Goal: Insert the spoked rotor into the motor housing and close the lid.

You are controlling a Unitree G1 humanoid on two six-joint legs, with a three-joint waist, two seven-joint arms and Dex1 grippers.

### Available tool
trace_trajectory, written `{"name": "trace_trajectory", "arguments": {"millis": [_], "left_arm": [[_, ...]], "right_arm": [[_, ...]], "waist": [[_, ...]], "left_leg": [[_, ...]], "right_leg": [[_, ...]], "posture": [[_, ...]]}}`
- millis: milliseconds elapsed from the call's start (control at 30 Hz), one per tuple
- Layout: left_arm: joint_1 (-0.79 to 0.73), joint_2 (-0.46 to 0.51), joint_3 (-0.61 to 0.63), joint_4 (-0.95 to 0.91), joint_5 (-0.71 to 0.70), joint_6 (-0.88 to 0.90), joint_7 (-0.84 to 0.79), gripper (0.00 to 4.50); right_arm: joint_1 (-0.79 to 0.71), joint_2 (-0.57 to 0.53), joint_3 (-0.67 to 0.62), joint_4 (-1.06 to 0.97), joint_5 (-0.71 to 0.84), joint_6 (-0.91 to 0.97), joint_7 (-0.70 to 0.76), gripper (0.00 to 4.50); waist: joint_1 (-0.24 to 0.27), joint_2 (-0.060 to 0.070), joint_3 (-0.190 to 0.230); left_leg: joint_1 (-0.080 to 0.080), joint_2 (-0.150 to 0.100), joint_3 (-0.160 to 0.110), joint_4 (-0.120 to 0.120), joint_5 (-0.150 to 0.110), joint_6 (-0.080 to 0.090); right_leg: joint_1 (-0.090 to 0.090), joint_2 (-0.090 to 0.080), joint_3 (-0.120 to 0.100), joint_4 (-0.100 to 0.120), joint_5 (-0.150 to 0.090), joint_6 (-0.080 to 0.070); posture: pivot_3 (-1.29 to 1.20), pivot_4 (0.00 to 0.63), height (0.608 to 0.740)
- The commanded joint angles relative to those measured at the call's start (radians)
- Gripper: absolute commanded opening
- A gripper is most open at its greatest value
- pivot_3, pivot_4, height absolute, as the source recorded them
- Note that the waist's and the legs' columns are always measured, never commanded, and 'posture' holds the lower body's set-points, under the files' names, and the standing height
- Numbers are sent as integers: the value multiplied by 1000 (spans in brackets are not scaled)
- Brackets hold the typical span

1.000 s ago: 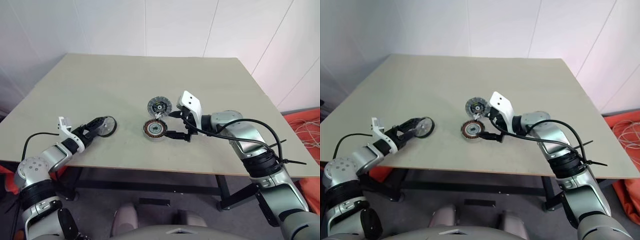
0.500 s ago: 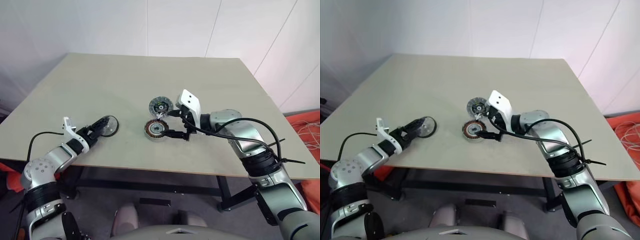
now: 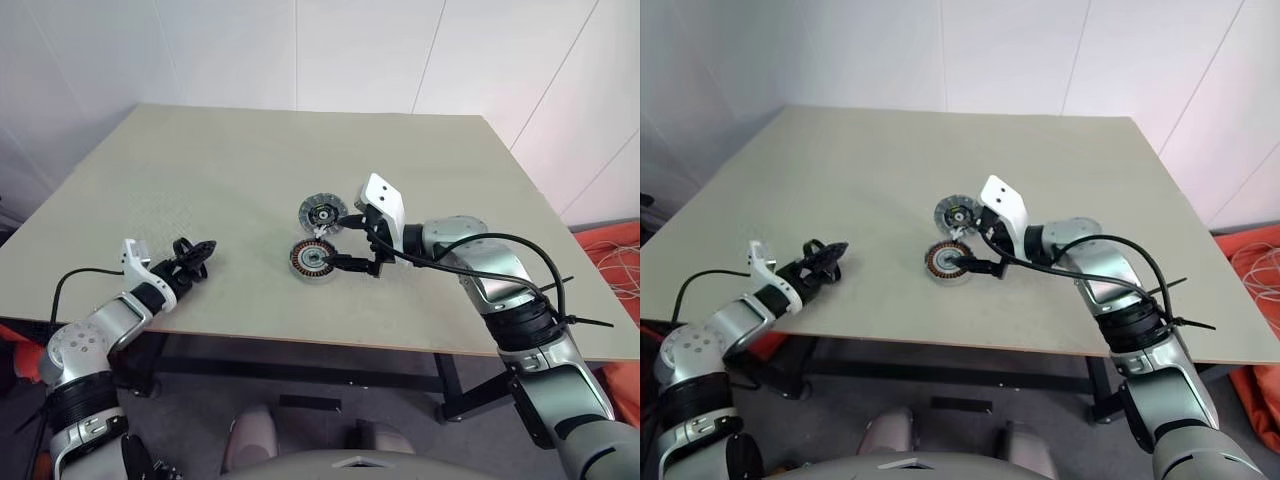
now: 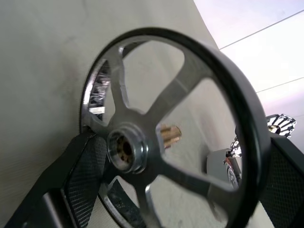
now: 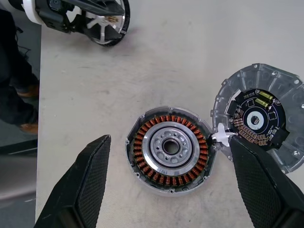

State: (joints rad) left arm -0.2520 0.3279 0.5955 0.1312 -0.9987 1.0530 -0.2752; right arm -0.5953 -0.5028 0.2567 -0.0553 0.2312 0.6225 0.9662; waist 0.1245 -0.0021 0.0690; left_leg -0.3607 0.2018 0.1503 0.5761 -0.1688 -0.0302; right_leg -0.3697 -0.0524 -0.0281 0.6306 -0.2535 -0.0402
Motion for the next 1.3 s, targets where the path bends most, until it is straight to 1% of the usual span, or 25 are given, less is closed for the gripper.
{"name": "trace_trajectory", "arguments": {"millis": [33, 100, 400, 633, 700, 800, 900, 1133, 1300], "left_arm": [[-39, 11, -6, -15, -15, -21, -17, 4500], [-52, 16, -11, -26, -27, -14, -24, 4500], [-75, 29, -7, -101, -93, 24, -16, 4500], [-26, 44, 38, -190, -211, 54, 30, 4500], [1, 56, 53, -195, -222, 47, 45, 4500], [38, 76, 62, -156, -186, 10, 56, 4500], [49, 69, 69, -114, -186, -15, 62, 4500], [18, -8, 51, -20, -202, -43, 78, 4500], [-7, -58, 63, 43, -229, -45, 98, 4500]], "right_arm": [[-17, -5, -22, -25, 12, -6, -2, 4493], [-12, -6, -22, -28, 12, -5, -4, 4493], [-11, -4, -20, -28, 14, -4, -8, 4493], [-6, -6, -22, -29, 17, -3, -8, 4493], [-4, -7, -22, -30, 18, -1, -8, 4493], [-4, -7, -23, -31, 20, 1, -8, 4493], [-4, -8, -20, -34, 22, 2, -4, 4493], [-3, -10, -23, -43, 24, 10, -6, 4493], [3, -15, -29, -56, 26, 19, -10, 4493]], "waist": [[-1, 0, 0], [-1, 0, 0], [-1, 0, 0], [-1, 0, 0], [-4, 0, 0], [-4, 0, 0], [-1, 0, 0], [1, 0, 0], [0, 0, 0]], "left_leg": [[0, 0, 0, 0, 0, 0], [-1, 0, 0, 0, 0, 0], [-6, 0, 0, 0, 0, 0], [-5, 0, 0, 0, 0, 0], [-5, 0, 0, 0, 0, 0], [-5, 0, 0, 0, 0, 0], [-5, 0, 0, 0, 0, 0], [-5, -1, 0, 1, 0, 0], [-5, -1, 0, 1, 0, 0]], "right_leg": [[0, 0, 0, 0, 0, -1], [0, 0, 0, -1, 3, -6], [-1, 0, -1, -7, 5, -5], [-1, 0, -1, -7, 5, -5], [-1, 0, -1, -7, 5, -5], [-1, 1, -1, -7, 5, -5], [-1, 0, -1, -7, 5, -5], [1, -1, -1, -7, 6, -3], [0, 0, -1, -7, 7, -3]], "posture": [[0, 0, 740], [0, 0, 740], [0, 0, 740], [0, 0, 740], [0, 0, 740], [0, 0, 740], [0, 0, 740], [0, 0, 740], [0, 0, 740]]}}
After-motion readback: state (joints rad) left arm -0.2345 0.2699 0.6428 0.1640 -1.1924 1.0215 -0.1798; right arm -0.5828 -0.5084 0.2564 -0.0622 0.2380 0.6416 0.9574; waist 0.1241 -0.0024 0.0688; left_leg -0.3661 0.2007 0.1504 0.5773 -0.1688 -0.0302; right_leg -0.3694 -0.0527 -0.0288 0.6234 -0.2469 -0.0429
